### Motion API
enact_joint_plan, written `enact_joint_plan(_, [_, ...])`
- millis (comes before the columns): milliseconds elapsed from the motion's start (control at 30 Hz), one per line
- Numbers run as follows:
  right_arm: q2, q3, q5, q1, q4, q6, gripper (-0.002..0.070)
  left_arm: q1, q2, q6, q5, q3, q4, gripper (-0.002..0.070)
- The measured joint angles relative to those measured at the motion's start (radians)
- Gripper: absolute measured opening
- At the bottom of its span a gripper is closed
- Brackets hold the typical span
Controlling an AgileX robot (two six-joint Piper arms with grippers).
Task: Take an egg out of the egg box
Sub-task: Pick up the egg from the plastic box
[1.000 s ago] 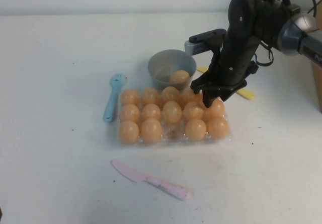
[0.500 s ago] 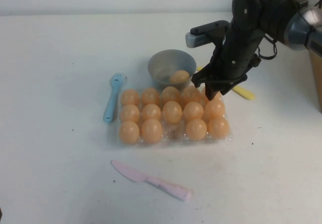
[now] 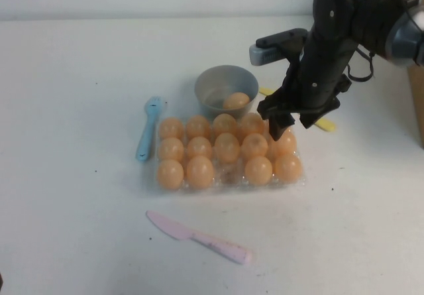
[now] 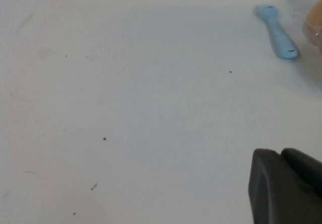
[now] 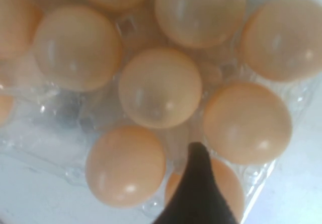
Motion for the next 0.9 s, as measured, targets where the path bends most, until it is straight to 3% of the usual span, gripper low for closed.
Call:
enact_joint_plan(733, [0.03,0.048,0.0,0.0,-0.004,0.052,0.0461,0.0,0.0,0.0,0.0,0.0,0.0,-0.0003])
enact_joint_plan(900, [0.042,0.048,-0.002,0.0,-0.004,0.052,0.042,0.0,0.0,0.0,0.0,0.0,0.0,-0.0003])
